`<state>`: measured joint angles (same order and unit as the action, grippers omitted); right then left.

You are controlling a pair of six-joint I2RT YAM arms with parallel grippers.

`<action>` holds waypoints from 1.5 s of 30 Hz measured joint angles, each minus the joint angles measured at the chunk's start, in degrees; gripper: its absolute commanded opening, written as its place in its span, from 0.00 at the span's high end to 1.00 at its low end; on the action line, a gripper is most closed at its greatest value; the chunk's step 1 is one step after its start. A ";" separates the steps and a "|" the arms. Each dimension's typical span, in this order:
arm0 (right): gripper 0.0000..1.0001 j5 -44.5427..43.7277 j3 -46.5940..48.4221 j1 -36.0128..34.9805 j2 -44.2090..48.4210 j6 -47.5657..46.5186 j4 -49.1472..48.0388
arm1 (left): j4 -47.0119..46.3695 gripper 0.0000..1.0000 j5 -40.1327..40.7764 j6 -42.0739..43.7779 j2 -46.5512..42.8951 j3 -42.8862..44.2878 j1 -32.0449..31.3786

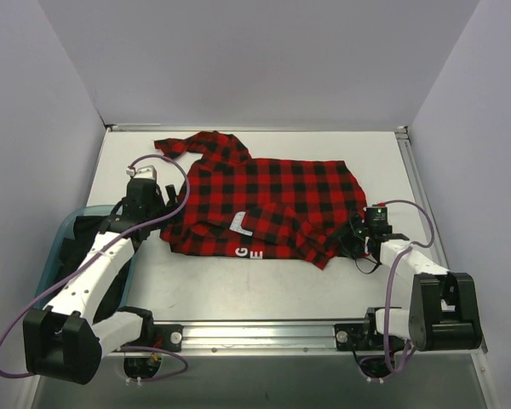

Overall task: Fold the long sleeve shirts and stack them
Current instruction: Fold the shirt

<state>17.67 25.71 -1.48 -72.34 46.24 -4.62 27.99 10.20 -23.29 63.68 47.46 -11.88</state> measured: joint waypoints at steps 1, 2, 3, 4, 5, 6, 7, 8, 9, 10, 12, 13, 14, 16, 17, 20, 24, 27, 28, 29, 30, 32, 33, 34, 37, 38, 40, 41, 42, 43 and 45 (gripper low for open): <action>0.57 -0.02 0.00 0.00 0.00 -0.11 0.04 | 0.00 0.04 0.00 0.00 0.00 0.00 0.00; 0.64 -0.02 0.00 0.00 0.00 -0.28 0.09 | 0.00 0.04 0.00 0.00 0.00 0.00 0.00; 0.66 -0.07 0.00 0.00 0.00 -0.72 0.24 | 0.00 0.05 0.00 0.00 0.02 0.00 0.00; 0.68 -0.17 0.00 0.00 0.00 -0.90 0.57 | 0.00 0.04 0.00 0.00 0.02 0.00 0.00; 0.72 -0.31 0.04 0.00 0.02 -1.14 1.01 | 0.00 0.04 0.00 0.00 0.02 0.00 0.00; 0.75 -0.44 0.11 0.00 0.02 -1.42 1.57 | 0.00 0.04 0.00 0.00 0.02 0.00 0.00; 0.78 -0.57 0.33 0.00 0.07 -1.62 2.40 | 0.00 0.05 0.00 0.00 0.02 0.00 0.00; 0.78 -0.76 0.61 0.00 0.11 -1.86 3.32 | 0.00 0.04 0.00 0.00 0.02 0.00 0.00; 0.79 -0.81 0.94 0.00 0.24 -2.21 4.11 | 0.00 0.04 0.00 0.00 0.02 0.00 0.00; 0.79 -0.90 1.29 0.00 0.48 -2.49 4.98 | 0.00 0.04 0.00 0.00 0.02 0.00 0.00; 0.81 -0.92 1.99 0.00 1.33 -3.02 6.56 | 0.00 0.05 -0.02 0.00 0.02 0.00 0.00; 0.81 -0.92 2.40 0.00 1.86 -3.23 7.34 | 0.00 0.05 0.00 0.00 0.02 0.00 0.00; 0.81 -0.90 2.80 0.00 2.43 -3.48 7.98 | 0.00 0.05 0.00 0.00 0.02 0.00 0.00; 0.81 -0.90 3.61 0.00 3.43 -4.26 9.20 | 0.00 0.04 0.00 0.00 0.02 0.00 0.00; 0.82 -0.87 3.98 0.00 3.76 -4.57 9.60 | 0.00 0.05 0.00 0.00 0.02 0.00 0.00; 0.83 -0.87 4.92 0.00 3.87 -5.60 10.27 | 0.00 0.04 -0.02 0.00 0.02 0.02 0.00; 0.83 -0.85 5.44 0.00 2.62 -6.25 10.49 | 0.02 0.04 -0.04 0.00 0.02 0.00 0.00; 0.82 -0.81 5.49 0.00 0.17 -6.51 10.40 | 0.00 0.04 -0.07 0.02 0.02 0.00 0.00; 0.82 -0.79 5.49 0.00 -0.63 -6.62 10.25 | 0.00 0.05 -0.09 0.00 0.02 0.00 0.00; 0.82 -0.68 5.49 0.00 -1.42 -6.69 10.03 | 0.00 0.05 -0.11 0.02 0.02 0.00 0.00; 0.82 -0.63 5.46 0.00 -2.14 -6.80 9.70 | 0.00 0.05 -0.13 0.02 0.02 0.00 0.00; 0.82 -0.42 5.33 0.00 -3.21 -6.93 8.70 | 0.00 0.04 -0.17 0.02 0.02 0.00 0.00; 0.82 -0.22 5.11 0.00 -3.48 -6.99 8.11 | 0.00 0.05 -0.20 0.02 0.02 0.00 0.00; 0.82 -0.13 4.90 0.00 -3.52 -7.10 7.72 | 0.02 0.04 -0.20 0.00 0.02 0.00 0.00; 0.88 0.55 4.70 0.00 -3.52 -7.34 6.78 | 0.00 0.04 -0.20 0.02 0.02 0.00 0.00; 0.92 0.79 4.70 0.00 -3.52 -7.56 6.34 | 0.02 0.04 -0.20 0.00 0.02 0.00 0.00; 1.00 1.05 4.70 0.00 -3.52 -7.82 5.86 | 0.00 0.04 -0.22 0.02 0.02 0.00 0.00; 1.00 1.16 4.70 0.00 -3.52 -7.96 5.66 | 0.02 0.05 -0.22 0.02 0.02 0.00 0.00; 1.00 1.27 4.70 0.00 -3.52 -8.17 5.53 | 0.00 0.04 -0.22 0.02 0.02 0.00 0.00; 1.00 1.29 4.70 0.00 -3.52 -8.35 5.46 | 0.00 0.04 -0.22 0.00 0.02 0.00 0.00; 1.00 1.31 4.70 0.00 -3.39 -8.94 5.51 | 0.00 0.05 -0.22 0.02 0.02 0.00 0.00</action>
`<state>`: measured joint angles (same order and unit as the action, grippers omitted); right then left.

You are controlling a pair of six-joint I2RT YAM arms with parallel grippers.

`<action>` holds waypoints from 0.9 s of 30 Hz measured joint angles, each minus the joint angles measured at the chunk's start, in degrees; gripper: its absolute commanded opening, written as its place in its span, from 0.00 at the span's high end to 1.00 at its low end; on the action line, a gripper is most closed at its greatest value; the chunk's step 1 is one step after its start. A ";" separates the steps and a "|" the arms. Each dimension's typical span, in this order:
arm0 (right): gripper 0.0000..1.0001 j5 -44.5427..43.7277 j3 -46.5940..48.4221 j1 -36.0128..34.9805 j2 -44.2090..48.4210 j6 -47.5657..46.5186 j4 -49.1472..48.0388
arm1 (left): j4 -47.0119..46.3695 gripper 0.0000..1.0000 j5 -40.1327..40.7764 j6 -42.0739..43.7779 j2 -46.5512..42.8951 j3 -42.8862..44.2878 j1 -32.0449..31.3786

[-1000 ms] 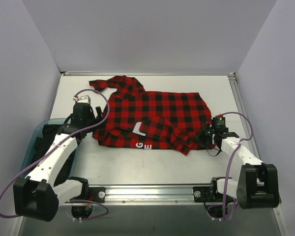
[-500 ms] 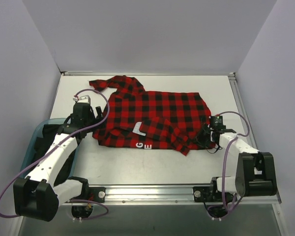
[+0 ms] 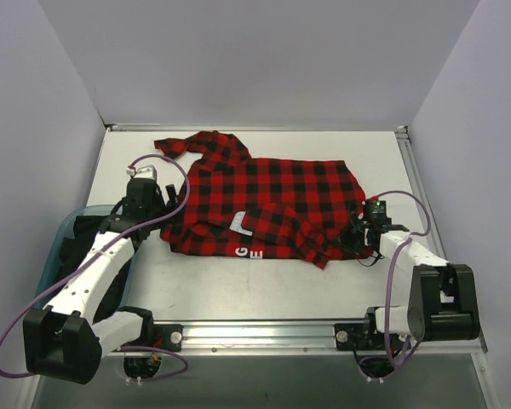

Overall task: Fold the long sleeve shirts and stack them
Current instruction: Fold the shirt

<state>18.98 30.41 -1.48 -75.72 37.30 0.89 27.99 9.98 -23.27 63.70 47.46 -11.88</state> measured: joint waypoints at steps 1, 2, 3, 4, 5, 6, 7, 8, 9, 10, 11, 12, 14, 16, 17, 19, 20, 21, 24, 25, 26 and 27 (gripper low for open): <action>1.00 -0.02 0.04 0.00 0.24 -0.39 0.20 | 0.00 0.05 0.00 0.00 0.00 0.00 0.00; 1.00 -0.07 0.26 0.00 0.50 -0.92 0.74 | 0.00 0.05 0.00 0.00 0.00 0.00 0.00; 1.00 -0.17 0.70 0.00 0.92 -1.51 1.53 | 0.00 0.04 0.00 0.00 0.00 0.00 0.00; 1.00 -0.48 1.20 0.00 1.55 -2.23 2.43 | 0.00 0.05 0.00 0.00 0.00 0.00 0.00; 1.00 -0.94 1.92 0.00 2.43 -3.10 3.63 | 0.00 0.04 0.00 0.00 0.00 0.00 0.00; 1.00 -1.73 2.82 0.00 3.43 -4.00 4.83 | 0.00 0.04 0.00 0.00 0.00 0.00 0.00; 1.00 -2.47 3.82 0.00 4.44 -4.87 5.81 | 0.00 0.05 0.00 0.00 0.00 0.00 0.00; 1.00 -3.41 4.96 0.00 5.49 -5.90 6.78 | 0.00 0.05 0.00 0.00 0.00 0.00 0.00; 1.00 -4.59 6.45 0.00 6.58 -7.06 7.93 | 0.00 0.04 0.00 0.00 0.00 0.00 0.00; 1.00 -5.55 7.56 0.00 7.30 -7.89 8.44 | 0.00 0.05 0.00 0.00 0.00 0.00 0.00; 1.00 -6.60 8.57 0.00 7.87 -8.72 8.79 | 0.00 0.05 0.00 0.00 0.00 0.00 0.00; 1.00 -7.58 9.38 0.00 8.13 -9.40 9.07 | 0.00 0.05 0.00 0.00 0.00 0.00 0.00; 1.00 -9.22 10.25 0.00 8.17 -10.60 9.46 | 0.00 0.05 0.00 0.00 0.00 0.00 0.00; 1.00 -10.69 10.34 0.00 7.82 -11.56 9.99 | 0.02 0.05 0.00 0.00 0.00 0.00 0.00; 1.00 -11.34 10.34 0.00 7.43 -12.00 10.27 | 0.00 0.04 0.00 0.00 0.00 0.00 0.00; 1.00 -12.70 10.36 0.00 6.34 -12.74 10.54 | 0.00 0.05 -0.02 0.00 0.00 0.00 0.00; 1.00 -13.33 10.36 0.00 5.66 -13.09 10.56 | 0.00 0.05 -0.04 0.00 0.00 0.00 0.00; 1.00 -13.94 10.36 0.00 4.98 -13.44 10.56 | 0.00 0.04 -0.07 0.00 0.00 0.00 0.00; 1.00 -15.45 10.62 0.00 3.15 -14.05 10.67 | 0.00 0.05 -0.31 0.02 0.13 0.00 0.00; 1.00 -15.78 10.82 0.00 2.73 -14.25 10.67 | 0.00 0.05 -0.42 0.02 0.17 0.00 0.00; 1.00 -16.13 11.02 0.00 2.34 -14.36 10.58 | 0.00 0.05 -0.55 0.02 0.24 0.00 0.00; 0.99 -16.59 11.26 0.00 1.99 -14.47 10.51 | 0.00 0.05 -0.79 0.02 0.28 0.00 0.00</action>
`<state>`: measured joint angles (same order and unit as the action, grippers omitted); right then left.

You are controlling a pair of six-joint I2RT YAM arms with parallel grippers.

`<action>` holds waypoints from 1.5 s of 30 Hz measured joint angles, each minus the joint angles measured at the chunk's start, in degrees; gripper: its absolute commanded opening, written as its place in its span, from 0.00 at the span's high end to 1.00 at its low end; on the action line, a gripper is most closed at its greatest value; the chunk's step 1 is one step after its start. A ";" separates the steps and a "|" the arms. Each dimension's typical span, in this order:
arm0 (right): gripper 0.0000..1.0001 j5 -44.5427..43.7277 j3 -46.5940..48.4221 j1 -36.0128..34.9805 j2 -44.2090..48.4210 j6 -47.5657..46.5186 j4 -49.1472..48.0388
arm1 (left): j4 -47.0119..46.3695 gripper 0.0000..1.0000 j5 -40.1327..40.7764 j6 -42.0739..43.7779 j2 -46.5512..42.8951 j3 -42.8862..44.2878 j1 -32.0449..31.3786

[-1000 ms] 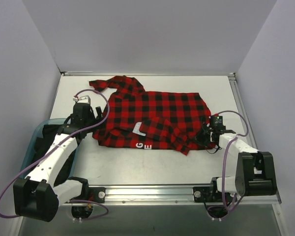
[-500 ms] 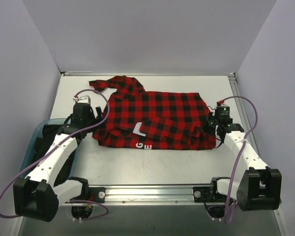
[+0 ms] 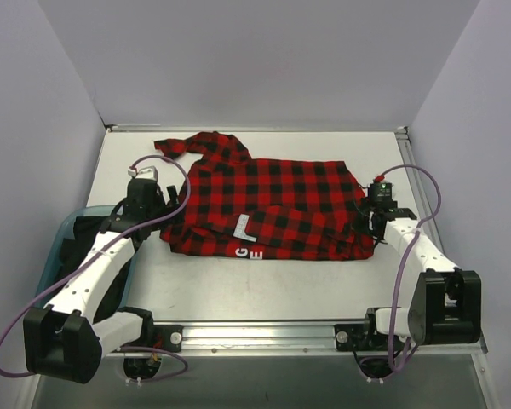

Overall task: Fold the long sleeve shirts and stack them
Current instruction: Fold the shirt

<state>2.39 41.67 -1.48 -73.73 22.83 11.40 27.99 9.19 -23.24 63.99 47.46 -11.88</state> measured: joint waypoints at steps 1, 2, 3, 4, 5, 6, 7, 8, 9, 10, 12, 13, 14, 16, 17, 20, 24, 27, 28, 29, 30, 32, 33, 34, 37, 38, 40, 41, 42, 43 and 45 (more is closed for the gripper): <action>0.92 -0.44 0.24 0.00 -0.42 -0.02 -0.09 | 0.00 0.04 -0.24 0.02 0.11 0.00 0.00; 0.87 -0.87 0.52 0.00 -0.87 -0.04 -0.07 | -0.02 0.04 -0.52 0.02 0.24 0.00 -0.02; 0.81 -1.25 0.79 0.00 -1.27 0.07 -0.13 | -0.02 0.04 -0.76 0.02 0.42 0.00 0.00; 0.67 -1.62 0.92 0.00 -1.55 0.17 -0.24 | -0.02 0.04 -1.03 0.02 0.61 0.00 -0.02; 0.61 -1.81 1.03 0.00 -1.68 0.42 -0.26 | -0.02 0.05 -1.31 -0.02 0.76 0.00 -0.04; 0.55 -1.90 1.14 -0.02 -1.68 0.66 -0.24 | -0.02 0.05 -1.77 -0.04 0.87 0.00 -0.15; 0.48 -1.92 1.27 -0.04 -1.68 0.63 -0.17 | 0.00 0.05 -2.25 -0.11 0.92 0.00 -0.44; 0.46 -1.84 1.57 -0.44 -1.55 1.20 -0.02 | 0.00 0.05 -2.86 -0.46 0.92 0.00 -0.79; 0.44 -1.75 1.77 -0.79 -1.29 1.53 0.00 | 0.00 0.05 -3.63 -1.07 0.92 0.00 -1.36; 0.43 -1.53 1.92 -1.33 -0.72 2.16 0.07 | -0.04 0.06 -4.31 -1.90 0.94 0.00 -2.27; 0.43 -0.55 2.10 -3.26 1.09 3.58 -0.04 | -0.85 0.10 -5.25 -4.44 1.20 0.00 -5.55; 0.43 0.55 2.16 -4.37 2.14 4.70 -0.33 | -1.81 0.11 -5.68 -5.62 1.57 0.02 -7.61; 0.43 1.86 2.16 -5.51 3.04 5.86 -1.07 | -2.89 0.12 -5.86 -6.95 2.23 0.02 -9.94; 0.43 5.05 2.16 -8.48 3.85 9.14 -4.28 | -5.88 0.18 -6.75 -9.97 4.42 0.04 -14.32; 0.43 6.64 2.14 -10.05 3.56 10.62 -6.21 | -7.76 0.22 -7.13 -11.47 6.03 0.13 -16.22; 0.43 10.88 2.21 -15.63 0.07 14.69 -13.09 | -14.14 0.37 -8.46 -16.13 13.31 0.37 -19.17; 0.44 15.87 2.60 -21.53 -9.53 18.69 -22.88 | -21.97 0.50 -8.44 -21.57 23.10 0.09 -19.50; 0.44 19.96 1.66 -23.56 -17.18 22.21 -31.98 | -26.01 0.53 -7.56 -23.87 26.53 -1.57 -19.47; 0.45 21.09 0.68 -23.69 -19.32 23.52 -35.15 | -27.12 0.54 -7.10 -24.52 27.06 -2.45 -19.47; 0.45 21.97 -0.57 -23.65 -21.09 24.59 -38.16 | -28.33 0.55 -6.58 -25.16 27.43 -3.43 -19.45; 0.45 22.67 -2.01 -23.47 -22.58 25.57 -40.87 | -29.27 0.55 -6.14 -25.79 27.74 -4.42 -19.39; 0.46 25.46 -4.31 -22.58 -24.35 27.71 -46.10 | -31.87 0.56 -5.73 -27.23 27.82 -5.99 -18.99; 0.46 25.90 -5.14 -21.97 -24.37 28.06 -48.06 | -33.09 0.57 -5.46 -27.67 27.85 -6.51 -18.75; 0.45 26.67 -6.45 -21.09 -24.37 28.44 -50.21 | -34.47 0.57 -5.49 -28.41 27.87 -7.17 -18.32; 0.45 28.79 -8.48 -18.58 -23.85 28.81 -52.39 | -37.09 0.57 -6.19 -29.77 27.85 -8.66 -17.20; 0.45 28.89 -8.55 -17.88 -23.41 28.46 -51.89 | -37.64 0.57 -6.47 -30.14 27.74 -8.98 -16.94; 0.45 28.22 -7.67 -17.49 -22.10 27.41 -48.28 | -37.44 0.58 -6.16 -30.16 26.84 -9.40 -16.81; 0.45 28.02 -6.82 -17.64 -21.73 26.95 -46.88 | -36.94 0.58 -5.77 -29.99 26.32 -9.51 -16.81; 0.45 27.89 -5.35 -18.12 -21.49 26.56 -45.22 | -36.11 0.58 -5.09 -29.70 25.64 -9.57 -16.83; 0.45 27.80 -3.50 -18.88 -21.42 26.38 -43.76 | -35.15 0.58 -4.61 -29.46 24.92 -9.62 -16.87; 0.45 27.56 1.09 -20.92 -21.51 26.43 -42.01 | -33.57 0.58 -3.87 -28.96 23.21 -9.62 -16.90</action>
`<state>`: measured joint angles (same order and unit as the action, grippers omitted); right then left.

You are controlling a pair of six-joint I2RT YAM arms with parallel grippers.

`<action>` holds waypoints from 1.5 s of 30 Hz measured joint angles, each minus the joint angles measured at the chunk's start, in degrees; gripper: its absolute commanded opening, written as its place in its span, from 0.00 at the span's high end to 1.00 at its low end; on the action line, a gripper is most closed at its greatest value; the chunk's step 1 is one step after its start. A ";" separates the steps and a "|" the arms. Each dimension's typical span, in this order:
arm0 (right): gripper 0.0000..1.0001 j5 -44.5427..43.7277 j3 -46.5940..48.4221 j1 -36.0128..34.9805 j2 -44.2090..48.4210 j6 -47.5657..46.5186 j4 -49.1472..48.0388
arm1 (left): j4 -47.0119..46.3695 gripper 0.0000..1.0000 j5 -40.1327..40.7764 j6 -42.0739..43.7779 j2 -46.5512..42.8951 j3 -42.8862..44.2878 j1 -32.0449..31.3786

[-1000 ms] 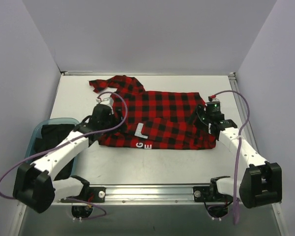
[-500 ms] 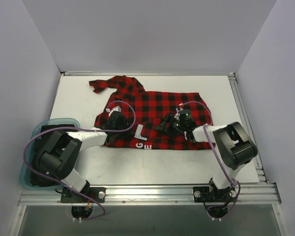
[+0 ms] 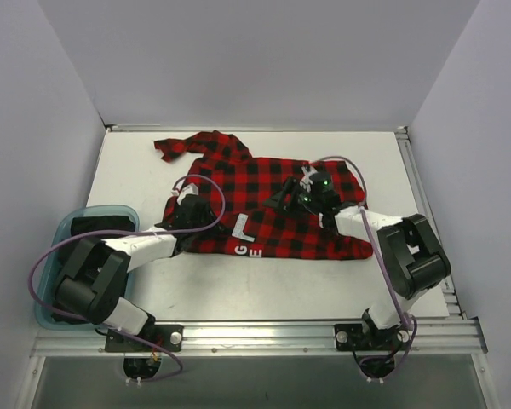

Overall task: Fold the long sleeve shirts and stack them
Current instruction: Fold the shirt

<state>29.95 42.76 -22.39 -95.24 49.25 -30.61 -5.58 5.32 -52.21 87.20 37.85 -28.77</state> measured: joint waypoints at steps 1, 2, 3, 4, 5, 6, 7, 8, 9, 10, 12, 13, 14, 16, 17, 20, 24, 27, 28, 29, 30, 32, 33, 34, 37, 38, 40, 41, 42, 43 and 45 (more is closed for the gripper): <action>0.44 0.04 2.86 -1.42 -0.17 0.24 0.07 | 0.55 0.58 0.22 0.15 -0.79 0.00 0.00; 0.45 0.33 5.46 -2.54 -0.68 0.52 0.02 | 1.14 0.58 0.28 0.17 -1.70 0.02 0.00; 0.45 0.68 8.33 -3.39 -1.57 0.94 -0.37 | 1.68 0.58 0.26 0.17 -2.54 0.02 0.00; 0.45 1.03 11.10 -4.20 -2.89 1.42 -1.25 | 2.27 0.58 0.26 0.17 -3.45 0.02 0.00; 0.45 1.36 13.55 -5.03 -4.39 1.88 -2.05 | 2.84 0.58 0.35 0.17 -4.50 0.02 0.00; 0.44 1.73 15.82 -5.73 -5.99 2.23 -2.58 | 3.17 0.58 0.50 0.22 -5.64 0.02 0.00; 0.45 2.03 17.79 -6.29 -7.76 2.58 -2.95 | 3.37 0.58 0.68 0.33 -6.80 0.02 0.00; 0.45 2.23 19.34 -6.73 -9.60 2.97 -3.13 | 3.43 0.59 1.09 0.48 -7.89 0.02 0.00; 0.44 2.54 20.70 -7.21 -11.43 3.30 -3.17 | 3.41 0.60 1.62 0.61 -8.72 0.02 0.04; 0.45 2.84 22.14 -7.72 -13.88 3.67 -3.19 | 3.28 0.61 2.03 0.81 -9.09 0.04 0.20; 0.45 3.23 23.69 -8.48 -17.86 4.31 -3.34 | 3.13 0.62 2.16 0.90 -8.48 0.15 1.05; 0.45 3.41 24.09 -8.70 -19.69 4.63 -3.43 | 2.93 0.62 2.19 0.87 -7.21 0.15 1.84; 0.45 3.61 24.20 -8.90 -21.44 4.83 -3.52 | 2.75 0.63 2.16 0.79 -5.73 0.15 2.51; 0.45 3.91 24.20 -9.09 -24.44 5.18 -3.61 | 2.78 0.65 2.21 0.37 -2.23 0.09 3.67; 0.45 4.04 24.17 -9.09 -25.77 5.20 -3.72 | 2.73 0.66 2.21 0.07 -0.63 -0.15 4.13; 0.45 5.55 23.85 -8.66 -27.36 5.77 -6.43 | 0.22 0.68 1.97 -1.90 0.68 -1.68 5.07; 0.45 7.26 21.00 -6.01 -27.32 5.88 -10.82 | -4.04 0.69 1.62 -4.81 0.37 -4.52 6.14; 0.44 8.81 18.78 -2.08 -26.88 5.77 -13.57 | -5.90 0.70 1.05 -6.23 0.07 -5.79 6.67; 0.44 9.11 17.97 -0.37 -26.29 5.51 -13.81 | -6.14 0.69 0.79 -6.45 -0.07 -6.01 6.80; 0.44 9.16 17.18 1.36 -25.57 4.74 -13.49 | -6.19 0.69 0.63 -6.69 -0.20 -6.12 6.91; 0.44 8.90 16.20 3.54 -24.37 3.58 -12.55 | -5.90 0.69 0.59 -6.75 -0.48 -6.14 6.99; 0.44 7.76 14.73 6.88 -21.53 0.85 -8.76 | -4.20 0.65 0.63 -6.38 -1.62 -6.12 7.15; 0.44 6.47 14.10 8.41 -19.74 -0.98 -5.88 | -2.64 0.62 0.70 -5.90 -2.62 -6.10 7.19; 0.44 4.92 13.79 9.81 -17.59 -2.84 -2.01 | -0.55 0.60 0.87 -5.40 -3.85 -5.97 7.19; 0.44 -2.25 13.81 11.37 -8.79 -9.88 12.44 | 7.08 0.43 1.27 -3.02 -8.57 -4.87 6.97; 0.44 -4.55 13.88 11.06 -5.46 -11.76 16.50 | 9.94 0.37 1.51 -2.05 -10.73 -4.07 6.75; 0.44 -9.27 13.94 9.97 0.90 -15.06 23.54 | 14.08 0.32 1.84 -0.37 -14.51 -2.45 6.21; 0.45 -11.32 13.94 9.31 3.89 -16.39 26.84 | 16.02 0.31 2.10 0.50 -16.41 -1.40 5.86; 0.46 -13.31 13.92 8.50 6.54 -17.59 29.83 | 17.64 0.30 2.34 1.31 -18.08 -0.37 5.53; 0.46 -15.41 13.90 7.67 8.76 -18.73 32.57 | 18.88 0.30 2.62 2.16 -19.50 0.55 5.29; 0.47 -19.52 13.81 5.68 11.67 -20.46 37.31 | 20.52 0.29 3.54 3.74 -21.31 1.88 5.01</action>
<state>10.44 56.58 -16.71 -83.57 28.80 6.70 14.94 8.86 -48.47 65.89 39.72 -23.77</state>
